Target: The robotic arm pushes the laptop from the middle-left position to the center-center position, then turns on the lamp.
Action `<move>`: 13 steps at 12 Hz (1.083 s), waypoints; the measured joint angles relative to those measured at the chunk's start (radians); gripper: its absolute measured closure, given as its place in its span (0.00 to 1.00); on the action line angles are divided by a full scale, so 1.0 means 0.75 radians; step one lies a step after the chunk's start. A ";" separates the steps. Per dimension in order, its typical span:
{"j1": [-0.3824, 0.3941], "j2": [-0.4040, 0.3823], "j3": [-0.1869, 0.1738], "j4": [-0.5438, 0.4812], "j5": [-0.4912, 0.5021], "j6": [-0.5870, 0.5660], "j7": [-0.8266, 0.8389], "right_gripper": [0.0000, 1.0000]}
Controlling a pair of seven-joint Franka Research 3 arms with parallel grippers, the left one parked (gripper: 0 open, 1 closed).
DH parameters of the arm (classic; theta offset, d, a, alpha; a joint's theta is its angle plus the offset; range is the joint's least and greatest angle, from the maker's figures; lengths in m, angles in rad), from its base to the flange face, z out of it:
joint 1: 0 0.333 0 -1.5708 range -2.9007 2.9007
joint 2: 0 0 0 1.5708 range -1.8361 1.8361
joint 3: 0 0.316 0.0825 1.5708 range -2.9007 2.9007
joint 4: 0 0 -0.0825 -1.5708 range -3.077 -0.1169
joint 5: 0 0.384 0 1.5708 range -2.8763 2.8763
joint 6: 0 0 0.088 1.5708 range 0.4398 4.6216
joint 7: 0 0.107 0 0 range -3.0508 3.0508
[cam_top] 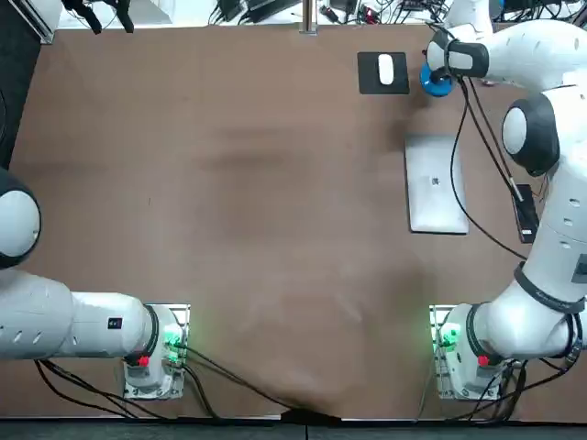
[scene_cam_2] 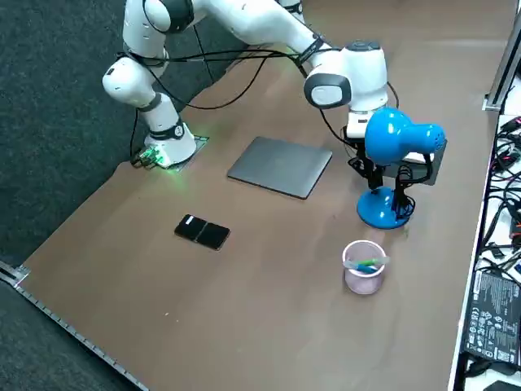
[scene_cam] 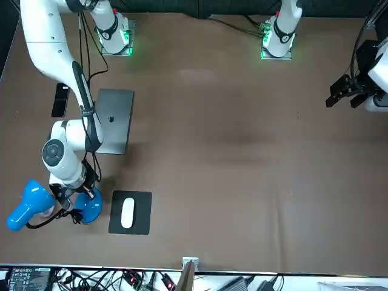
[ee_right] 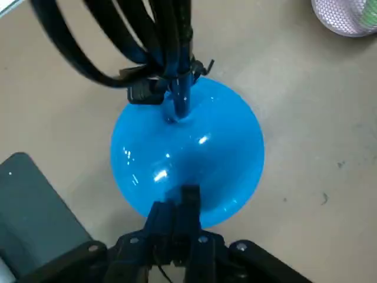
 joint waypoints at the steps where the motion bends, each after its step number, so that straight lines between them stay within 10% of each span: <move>1: -0.001 0.007 0.000 0.008 0.000 0.000 0.000 0.98; 13: -0.013 0.026 0.000 0.021 0.000 0.039 0.000 0.98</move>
